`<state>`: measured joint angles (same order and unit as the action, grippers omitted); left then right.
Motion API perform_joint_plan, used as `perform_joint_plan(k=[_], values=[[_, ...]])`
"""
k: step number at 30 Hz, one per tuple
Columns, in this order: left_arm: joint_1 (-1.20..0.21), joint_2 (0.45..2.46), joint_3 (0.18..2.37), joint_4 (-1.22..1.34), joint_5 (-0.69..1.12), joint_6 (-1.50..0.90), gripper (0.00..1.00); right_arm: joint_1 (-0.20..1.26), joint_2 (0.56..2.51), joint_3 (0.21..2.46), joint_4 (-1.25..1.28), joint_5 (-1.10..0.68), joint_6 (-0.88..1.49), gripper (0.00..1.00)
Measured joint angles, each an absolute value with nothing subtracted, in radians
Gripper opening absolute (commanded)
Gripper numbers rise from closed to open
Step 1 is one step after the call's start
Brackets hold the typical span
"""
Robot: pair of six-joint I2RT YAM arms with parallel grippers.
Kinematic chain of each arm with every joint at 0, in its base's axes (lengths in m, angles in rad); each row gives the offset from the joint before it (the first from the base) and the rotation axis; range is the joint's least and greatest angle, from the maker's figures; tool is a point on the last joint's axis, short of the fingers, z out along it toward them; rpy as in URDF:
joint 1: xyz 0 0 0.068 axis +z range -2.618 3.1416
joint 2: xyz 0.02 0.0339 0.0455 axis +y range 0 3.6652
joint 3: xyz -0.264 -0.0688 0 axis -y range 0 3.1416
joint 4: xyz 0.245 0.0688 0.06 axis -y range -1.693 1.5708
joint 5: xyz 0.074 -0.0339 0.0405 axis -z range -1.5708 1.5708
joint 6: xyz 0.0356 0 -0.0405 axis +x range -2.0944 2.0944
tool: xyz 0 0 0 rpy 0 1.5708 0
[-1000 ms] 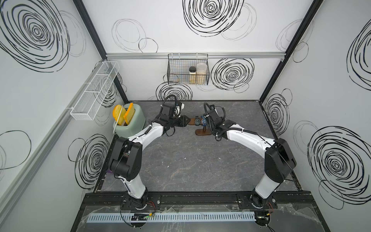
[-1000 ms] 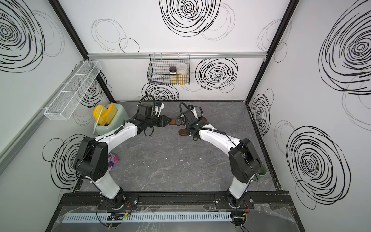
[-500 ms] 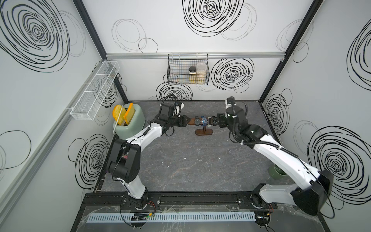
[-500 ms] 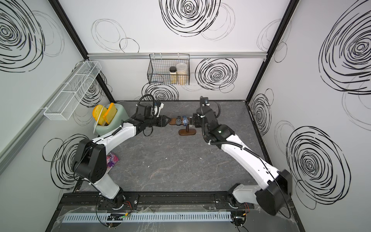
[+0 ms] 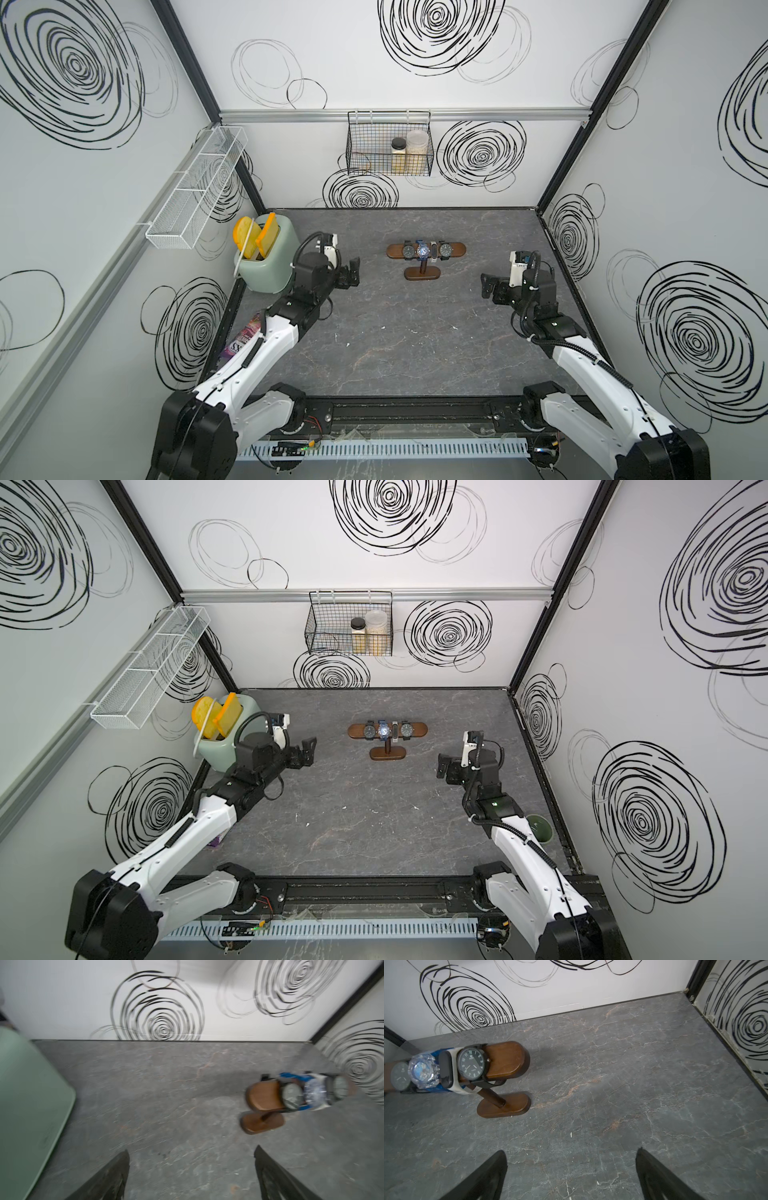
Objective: Place watch on stand
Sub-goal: Reset both arms
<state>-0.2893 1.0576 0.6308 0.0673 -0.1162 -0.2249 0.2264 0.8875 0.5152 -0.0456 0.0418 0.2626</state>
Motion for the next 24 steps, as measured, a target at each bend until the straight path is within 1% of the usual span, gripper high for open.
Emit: perform_joint_plan(k=[3,6,10,13,16,19,22,24], values=[[-0.263,0.996,0.437,0.178,-0.213,-0.183,0.97,0.222,0.862,0.448,0.018,0.04,0.244,0.98],[-0.26,0.966,0.283,0.334,-0.289,-0.133,0.97,0.22,0.815,0.348,0.113,0.079,0.214,0.98],[-0.241,1.013,0.204,0.531,-0.329,-0.09,0.97,0.211,0.761,0.218,0.237,0.131,0.165,0.98],[-0.21,1.114,0.178,0.75,-0.334,-0.075,0.97,0.198,0.773,0.167,0.367,0.18,0.131,0.98],[-0.17,1.226,0.17,0.892,-0.314,-0.062,0.97,0.144,0.856,0.13,0.519,0.19,0.119,0.98],[-0.139,1.284,0.17,0.987,-0.279,-0.037,0.97,0.088,1.007,0.119,0.654,0.175,0.12,0.98],[-0.104,1.349,0.163,1.123,-0.24,-0.031,0.97,0.076,1.127,0.121,0.764,0.146,0.101,0.98],[-0.078,1.427,0.146,1.236,-0.213,-0.034,0.97,0.073,1.197,0.129,0.846,0.121,0.081,0.98]])
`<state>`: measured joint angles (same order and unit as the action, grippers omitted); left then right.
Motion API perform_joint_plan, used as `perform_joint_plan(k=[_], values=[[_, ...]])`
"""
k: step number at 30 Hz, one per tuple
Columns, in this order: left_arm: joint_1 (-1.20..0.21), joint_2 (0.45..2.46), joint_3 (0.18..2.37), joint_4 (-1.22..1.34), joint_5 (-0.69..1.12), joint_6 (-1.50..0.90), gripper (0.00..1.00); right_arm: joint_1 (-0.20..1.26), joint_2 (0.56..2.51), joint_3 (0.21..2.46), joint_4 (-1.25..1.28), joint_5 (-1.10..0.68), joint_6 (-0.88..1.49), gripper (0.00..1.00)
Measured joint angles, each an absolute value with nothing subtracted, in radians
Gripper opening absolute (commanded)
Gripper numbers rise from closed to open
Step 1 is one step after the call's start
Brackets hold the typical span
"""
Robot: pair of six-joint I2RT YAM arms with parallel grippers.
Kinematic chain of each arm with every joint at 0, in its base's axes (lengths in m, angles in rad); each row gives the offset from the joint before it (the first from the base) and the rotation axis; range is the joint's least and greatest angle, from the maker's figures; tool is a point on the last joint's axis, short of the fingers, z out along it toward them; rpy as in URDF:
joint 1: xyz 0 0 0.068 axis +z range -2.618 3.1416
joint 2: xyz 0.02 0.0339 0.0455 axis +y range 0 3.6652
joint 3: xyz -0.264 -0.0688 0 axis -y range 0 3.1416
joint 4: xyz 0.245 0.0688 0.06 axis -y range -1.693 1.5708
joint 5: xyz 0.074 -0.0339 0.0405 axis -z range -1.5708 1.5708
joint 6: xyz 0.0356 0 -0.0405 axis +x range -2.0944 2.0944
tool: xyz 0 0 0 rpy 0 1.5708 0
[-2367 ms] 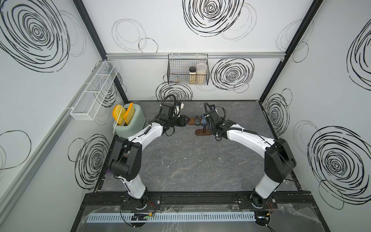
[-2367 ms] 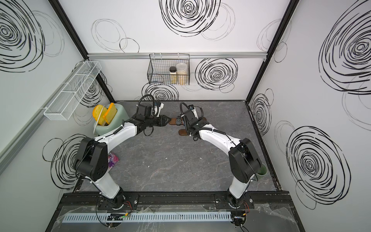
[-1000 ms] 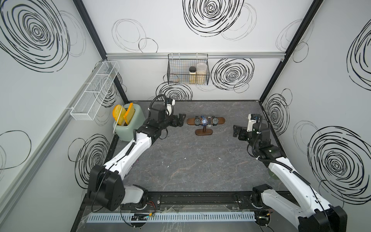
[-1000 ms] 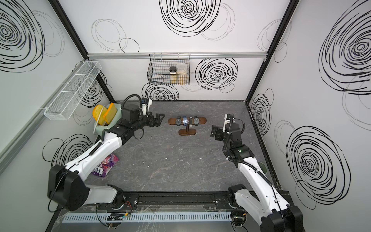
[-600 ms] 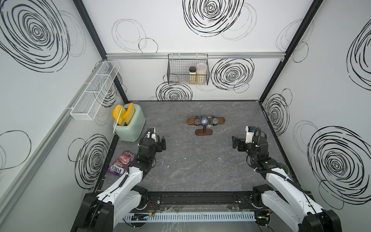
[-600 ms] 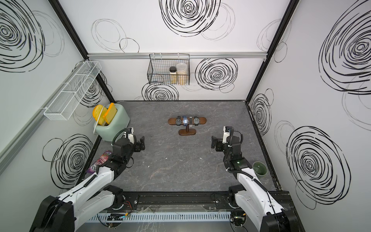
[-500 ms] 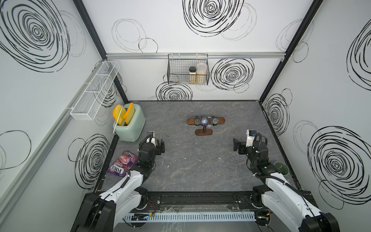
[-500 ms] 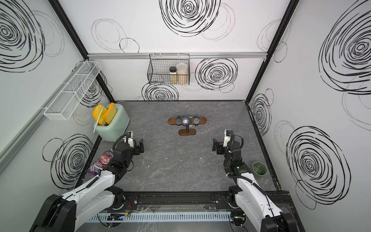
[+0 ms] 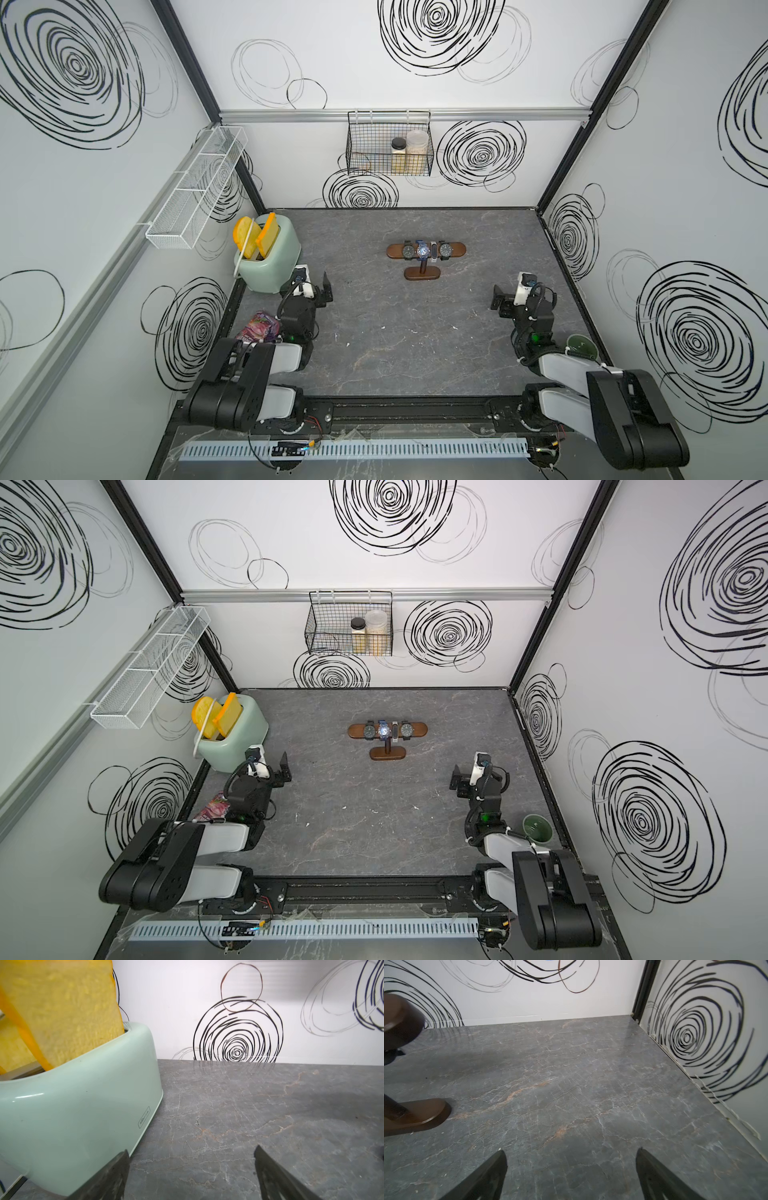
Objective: Place watch on stand
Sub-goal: Reset both arms
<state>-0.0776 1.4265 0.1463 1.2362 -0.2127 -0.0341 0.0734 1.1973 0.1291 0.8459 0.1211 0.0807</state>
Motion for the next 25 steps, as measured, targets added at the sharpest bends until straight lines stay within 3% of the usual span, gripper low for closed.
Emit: perform_joint_plan(k=[8,25], values=[[-0.049,1.472,0.176,1.244,-0.099,-0.031,0.97,0.034,1.512,0.187,1.149,0.039,0.017,0.98],[-0.049,1.472,0.204,1.214,-0.064,-0.022,0.97,0.009,1.505,0.229,1.132,0.029,0.023,0.98]])
